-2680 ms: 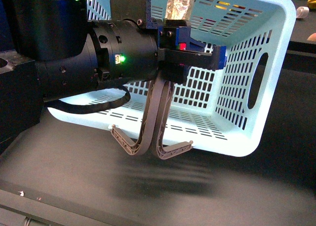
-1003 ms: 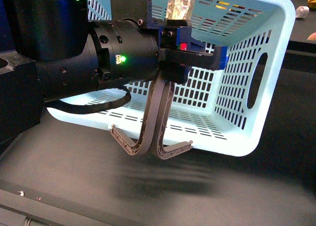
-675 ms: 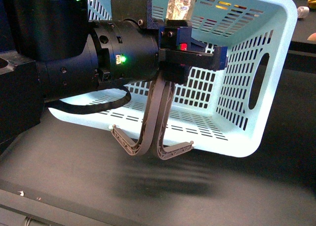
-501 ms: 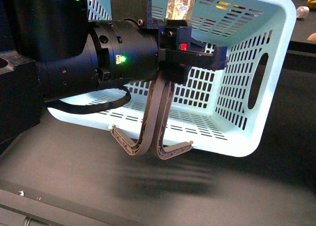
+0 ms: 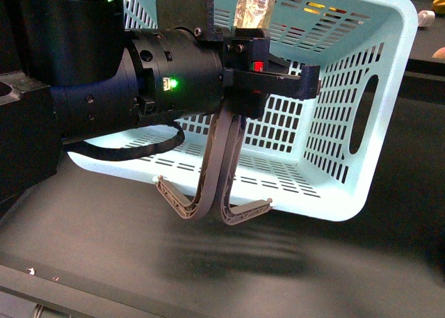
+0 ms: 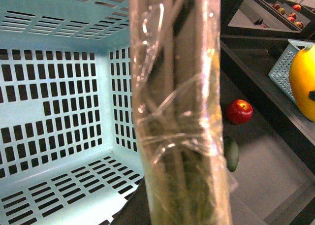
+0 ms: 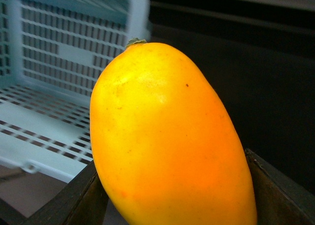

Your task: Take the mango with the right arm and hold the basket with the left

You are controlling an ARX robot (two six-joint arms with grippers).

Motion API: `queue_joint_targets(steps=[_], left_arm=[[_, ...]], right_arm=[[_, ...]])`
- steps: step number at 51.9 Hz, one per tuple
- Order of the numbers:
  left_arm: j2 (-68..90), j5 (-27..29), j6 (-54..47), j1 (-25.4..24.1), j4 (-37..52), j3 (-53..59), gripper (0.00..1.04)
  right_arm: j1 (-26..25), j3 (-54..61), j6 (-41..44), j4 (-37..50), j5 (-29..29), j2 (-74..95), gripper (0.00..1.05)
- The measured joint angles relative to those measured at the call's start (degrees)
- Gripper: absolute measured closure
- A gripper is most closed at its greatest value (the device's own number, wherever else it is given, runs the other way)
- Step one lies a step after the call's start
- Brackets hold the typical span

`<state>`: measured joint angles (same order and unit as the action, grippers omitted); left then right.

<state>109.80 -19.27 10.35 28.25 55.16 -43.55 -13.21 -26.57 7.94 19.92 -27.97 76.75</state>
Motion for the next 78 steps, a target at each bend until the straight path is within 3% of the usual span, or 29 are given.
queue_joint_targets(steps=[9, 15, 24, 37, 47, 62, 78], left_arm=[[-0.1, 0.1, 0.0, 0.0, 0.0, 0.0, 0.96], [-0.1, 0.1, 0.0, 0.0, 0.0, 0.0, 0.96], [-0.1, -0.1, 0.0, 0.0, 0.0, 0.0, 0.96], [-0.1, 0.1, 0.0, -0.1, 0.0, 0.0, 0.96], [-0.1, 0.1, 0.0, -0.1, 0.0, 0.0, 0.96], [-0.1, 0.0, 0.1, 0.0, -0.3, 0.4, 0.96], [-0.1, 0.4, 0.0, -0.1, -0.3, 0.4, 0.96]], right_arm=[[16.8, -2.3, -8.9, 7.1, 10.2, 6.8, 0.35], [22.6, -4.2, -11.9, 10.4, 14.0, 11.5, 0.35], [27.0, -8.2, -15.4, 14.3, 18.0, 18.8, 0.35], [27.7, -13.3, -17.6, 18.4, 21.6, 27.3, 0.34], [28.0, -15.6, -18.4, 21.3, 23.3, 30.7, 0.06], [26.5, -10.8, -19.6, 24.8, 24.5, 22.7, 0.08], [20.9, 2.4, -21.0, 17.1, 26.4, -0.3, 0.08]])
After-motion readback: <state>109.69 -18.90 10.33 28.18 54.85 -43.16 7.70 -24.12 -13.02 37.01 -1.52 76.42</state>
